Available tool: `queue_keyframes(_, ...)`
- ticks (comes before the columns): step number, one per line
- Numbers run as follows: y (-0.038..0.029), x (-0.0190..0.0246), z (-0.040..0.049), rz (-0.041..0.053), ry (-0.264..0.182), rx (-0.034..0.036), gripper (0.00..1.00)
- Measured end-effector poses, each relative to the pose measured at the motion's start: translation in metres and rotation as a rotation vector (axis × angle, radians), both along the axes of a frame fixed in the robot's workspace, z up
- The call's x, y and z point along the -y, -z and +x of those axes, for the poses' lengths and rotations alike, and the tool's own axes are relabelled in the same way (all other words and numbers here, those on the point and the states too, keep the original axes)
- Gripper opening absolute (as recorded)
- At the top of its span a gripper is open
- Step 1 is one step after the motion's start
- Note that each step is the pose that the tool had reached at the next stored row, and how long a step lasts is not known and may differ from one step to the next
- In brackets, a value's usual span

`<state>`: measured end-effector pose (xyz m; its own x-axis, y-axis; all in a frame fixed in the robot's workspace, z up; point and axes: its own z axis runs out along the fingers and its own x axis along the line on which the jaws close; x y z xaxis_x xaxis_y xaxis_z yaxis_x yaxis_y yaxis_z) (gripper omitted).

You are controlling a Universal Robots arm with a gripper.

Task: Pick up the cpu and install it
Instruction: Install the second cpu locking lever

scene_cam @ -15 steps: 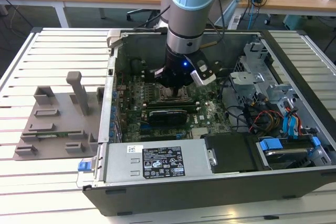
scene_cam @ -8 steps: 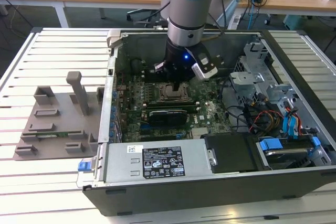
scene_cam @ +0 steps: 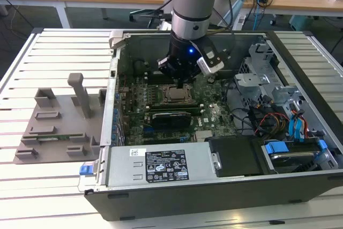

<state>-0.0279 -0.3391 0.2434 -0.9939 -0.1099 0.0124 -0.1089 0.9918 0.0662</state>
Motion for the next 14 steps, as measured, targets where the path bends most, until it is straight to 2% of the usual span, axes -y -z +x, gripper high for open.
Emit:
queue_keyframes(4, -0.0096, -0.0008, 0.0, -0.0033, 0.0, 0.0, 0.11)
queue_keyframes(9, -0.0321, -0.002, 0.0, -0.0088, 0.0, 0.0, 0.11)
queue_keyframes(14, -0.0329, -0.002, 0.0, -0.0088, 0.0, 0.0001, 0.11)
